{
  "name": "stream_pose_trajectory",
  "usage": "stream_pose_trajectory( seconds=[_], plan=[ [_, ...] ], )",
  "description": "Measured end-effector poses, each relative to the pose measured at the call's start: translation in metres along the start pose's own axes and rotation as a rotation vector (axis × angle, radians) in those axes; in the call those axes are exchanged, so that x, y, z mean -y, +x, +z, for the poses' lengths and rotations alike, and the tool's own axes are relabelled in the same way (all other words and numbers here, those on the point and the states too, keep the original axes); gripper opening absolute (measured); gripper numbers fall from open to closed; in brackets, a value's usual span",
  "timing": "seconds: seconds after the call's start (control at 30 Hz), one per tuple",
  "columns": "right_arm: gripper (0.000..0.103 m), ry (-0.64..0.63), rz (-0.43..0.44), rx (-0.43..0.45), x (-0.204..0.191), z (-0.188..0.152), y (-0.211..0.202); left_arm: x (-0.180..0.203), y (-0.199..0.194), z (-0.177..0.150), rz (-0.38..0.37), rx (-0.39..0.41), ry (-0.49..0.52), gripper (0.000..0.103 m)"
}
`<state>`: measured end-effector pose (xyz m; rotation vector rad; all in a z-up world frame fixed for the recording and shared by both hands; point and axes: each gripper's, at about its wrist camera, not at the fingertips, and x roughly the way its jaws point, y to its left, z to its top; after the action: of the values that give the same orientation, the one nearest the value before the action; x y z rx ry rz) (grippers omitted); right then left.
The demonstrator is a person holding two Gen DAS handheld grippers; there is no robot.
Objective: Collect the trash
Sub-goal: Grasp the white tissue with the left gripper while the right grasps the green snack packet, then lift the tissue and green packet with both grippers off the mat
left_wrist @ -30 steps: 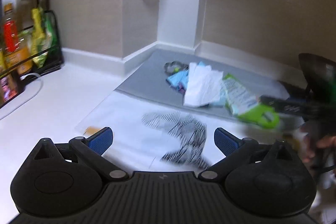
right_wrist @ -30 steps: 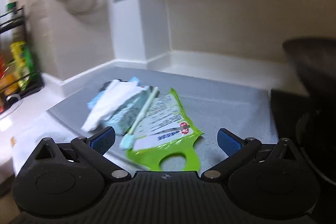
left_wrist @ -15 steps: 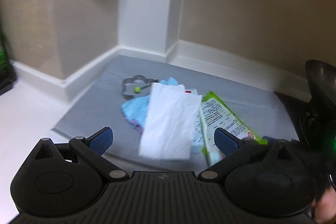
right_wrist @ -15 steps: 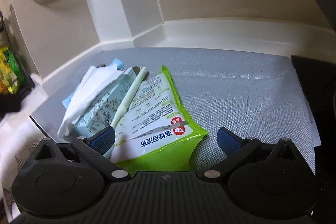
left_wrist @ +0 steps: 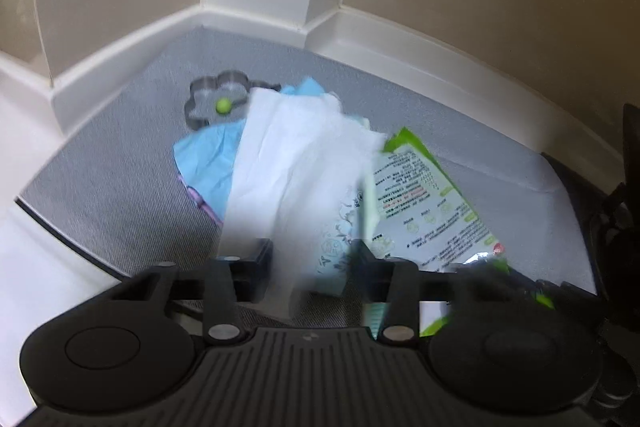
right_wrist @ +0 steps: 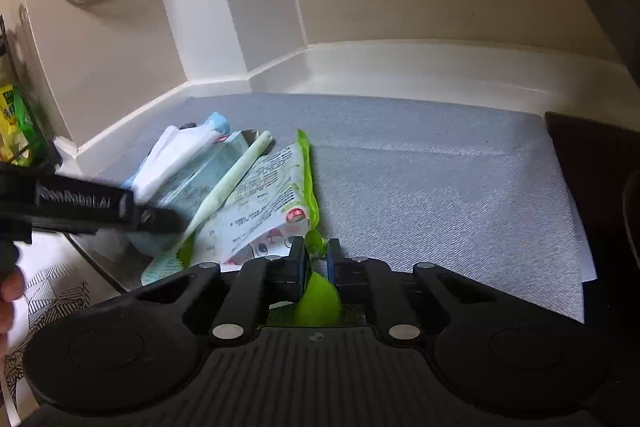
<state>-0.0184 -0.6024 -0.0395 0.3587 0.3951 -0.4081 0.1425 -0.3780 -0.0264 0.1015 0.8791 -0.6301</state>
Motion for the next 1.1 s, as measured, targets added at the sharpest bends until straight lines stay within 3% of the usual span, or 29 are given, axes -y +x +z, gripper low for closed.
stream_pose_trajectory(
  seconds=[0.2,0.3,0.57,0.67,0.77,0.83,0.9,1.0,1.1],
  plan=[
    [0.005,-0.068,-0.126,0.201,-0.005,0.001,-0.023,-0.003,-0.039,-0.009,-0.009,0.109,0.019,0.043],
    [0.005,-0.062,-0.165,0.25,-0.002,0.002,-0.028,-0.012,-0.054,-0.014,-0.034,0.133,0.028,0.043],
    [0.005,-0.037,-0.171,0.195,0.005,0.003,-0.021,-0.025,-0.048,-0.023,-0.044,0.075,0.004,0.043],
    [0.005,-0.038,-0.172,0.186,0.004,0.003,-0.019,-0.025,-0.047,-0.019,-0.028,0.089,-0.009,0.052],
    [0.005,-0.036,-0.17,0.18,0.003,0.004,-0.018,-0.027,-0.045,-0.012,-0.018,0.097,-0.038,0.052],
    [0.005,-0.033,-0.165,0.174,0.003,0.004,-0.017,-0.029,-0.043,-0.009,-0.029,0.097,-0.059,0.044],
    [0.005,-0.031,-0.165,0.173,0.004,0.005,-0.017,-0.026,-0.043,-0.008,-0.021,0.1,-0.03,0.002],
    [0.005,-0.043,-0.167,0.23,0.001,0.004,-0.024,-0.022,-0.048,-0.009,0.009,0.121,-0.005,0.0],
    [0.005,-0.076,-0.192,0.333,-0.005,0.004,-0.037,-0.022,-0.063,-0.01,-0.008,0.165,-0.014,0.0]
  ],
)
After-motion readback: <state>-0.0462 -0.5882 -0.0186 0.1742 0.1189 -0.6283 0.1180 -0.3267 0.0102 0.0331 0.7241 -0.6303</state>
